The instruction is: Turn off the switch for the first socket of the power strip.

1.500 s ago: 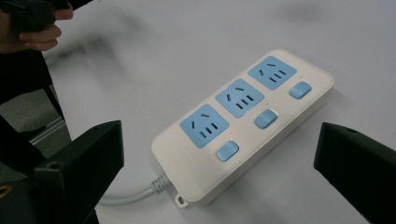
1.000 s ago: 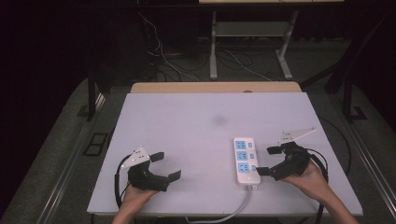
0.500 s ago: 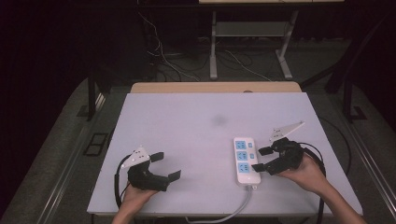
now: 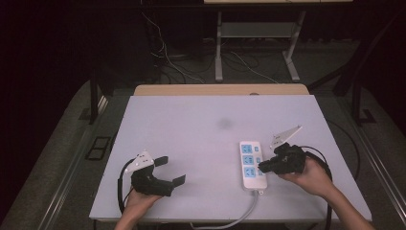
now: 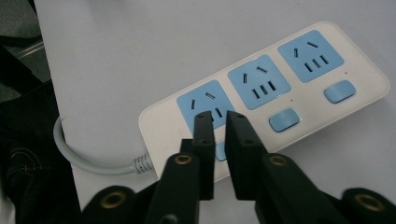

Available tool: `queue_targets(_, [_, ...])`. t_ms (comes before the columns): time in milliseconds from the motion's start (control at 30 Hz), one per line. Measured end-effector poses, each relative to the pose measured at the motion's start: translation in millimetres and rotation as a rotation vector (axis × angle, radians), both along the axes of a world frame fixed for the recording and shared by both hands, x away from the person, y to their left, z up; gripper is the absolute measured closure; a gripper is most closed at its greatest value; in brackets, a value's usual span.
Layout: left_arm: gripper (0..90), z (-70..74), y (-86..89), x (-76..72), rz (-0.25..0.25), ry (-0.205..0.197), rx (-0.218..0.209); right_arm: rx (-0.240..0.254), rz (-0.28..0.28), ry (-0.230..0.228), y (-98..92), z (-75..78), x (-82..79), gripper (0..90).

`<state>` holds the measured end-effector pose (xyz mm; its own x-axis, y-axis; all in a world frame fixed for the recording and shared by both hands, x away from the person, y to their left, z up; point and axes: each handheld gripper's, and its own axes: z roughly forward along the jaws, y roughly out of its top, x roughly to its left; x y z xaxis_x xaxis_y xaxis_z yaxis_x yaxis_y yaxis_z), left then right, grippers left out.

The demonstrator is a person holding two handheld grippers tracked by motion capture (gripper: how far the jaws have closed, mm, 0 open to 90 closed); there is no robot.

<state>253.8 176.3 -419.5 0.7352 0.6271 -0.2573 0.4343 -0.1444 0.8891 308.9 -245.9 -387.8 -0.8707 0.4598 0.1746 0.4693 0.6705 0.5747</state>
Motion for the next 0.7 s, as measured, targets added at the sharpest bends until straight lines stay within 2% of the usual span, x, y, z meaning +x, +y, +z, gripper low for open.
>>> queue_targets(67, [0.0,-0.2,-0.1,0.1,0.000,0.002,0.000,0.001,0.004,0.003,0.8,-1.0,1.2,89.4])
queue_targets(367, [0.0,-1.1,-0.8,0.5,-0.009,0.007,0.002,-0.031,0.026,0.000,6.1,-8.4,5.1,89.6])
queue_targets(700, [0.0,-1.2,-0.9,0.7,-0.006,0.007,0.007,-0.051,0.019,0.016,6.8,-15.1,8.4,89.6])
